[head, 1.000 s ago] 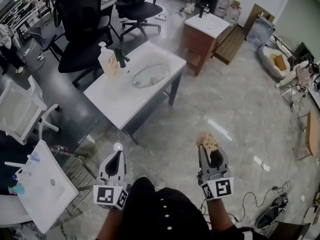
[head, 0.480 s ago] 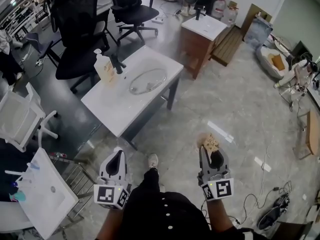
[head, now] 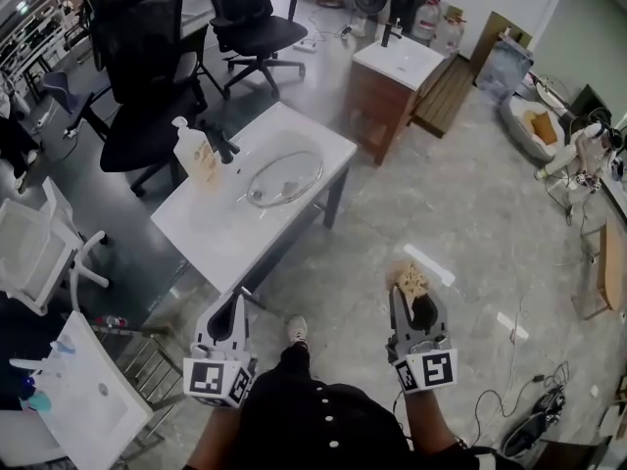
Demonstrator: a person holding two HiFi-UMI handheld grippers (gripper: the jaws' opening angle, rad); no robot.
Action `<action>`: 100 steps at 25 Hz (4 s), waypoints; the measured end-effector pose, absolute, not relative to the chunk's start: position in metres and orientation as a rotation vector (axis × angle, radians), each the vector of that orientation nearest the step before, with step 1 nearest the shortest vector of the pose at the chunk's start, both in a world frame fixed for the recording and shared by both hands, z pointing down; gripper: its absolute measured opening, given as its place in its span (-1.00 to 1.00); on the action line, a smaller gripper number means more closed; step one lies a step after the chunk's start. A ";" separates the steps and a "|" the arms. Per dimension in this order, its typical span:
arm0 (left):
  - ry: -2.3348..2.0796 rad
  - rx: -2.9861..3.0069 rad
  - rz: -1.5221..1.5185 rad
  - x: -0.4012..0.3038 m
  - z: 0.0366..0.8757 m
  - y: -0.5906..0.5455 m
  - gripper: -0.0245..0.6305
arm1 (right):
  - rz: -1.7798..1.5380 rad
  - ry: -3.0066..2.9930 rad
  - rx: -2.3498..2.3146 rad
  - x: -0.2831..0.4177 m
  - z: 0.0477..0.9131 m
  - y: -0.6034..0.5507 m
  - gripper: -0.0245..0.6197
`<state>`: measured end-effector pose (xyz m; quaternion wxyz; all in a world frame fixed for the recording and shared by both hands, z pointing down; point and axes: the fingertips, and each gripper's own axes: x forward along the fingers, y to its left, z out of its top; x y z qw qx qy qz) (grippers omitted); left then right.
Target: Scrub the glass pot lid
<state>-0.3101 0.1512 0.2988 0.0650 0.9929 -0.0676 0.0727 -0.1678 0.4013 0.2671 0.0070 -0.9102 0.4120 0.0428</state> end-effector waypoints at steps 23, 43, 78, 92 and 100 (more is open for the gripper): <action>-0.062 2.989 0.236 -0.163 0.299 0.079 -0.85 | 0.121 1.169 -2.914 -0.043 0.262 0.337 -0.48; 0.058 2.969 0.267 -0.093 0.319 0.050 -0.85 | 0.117 1.077 -2.969 0.015 0.269 0.311 -0.48; -0.343 2.924 0.286 0.136 0.312 0.088 -0.85 | 0.072 1.421 -2.781 0.302 0.271 0.320 -0.48; -0.988 2.715 0.295 0.074 0.323 0.080 -0.85 | -0.012 2.016 -2.376 0.329 0.288 0.217 -0.48; -1.227 2.556 0.292 0.016 0.339 0.088 -0.85 | -0.042 2.252 -2.154 0.295 0.304 0.176 -0.48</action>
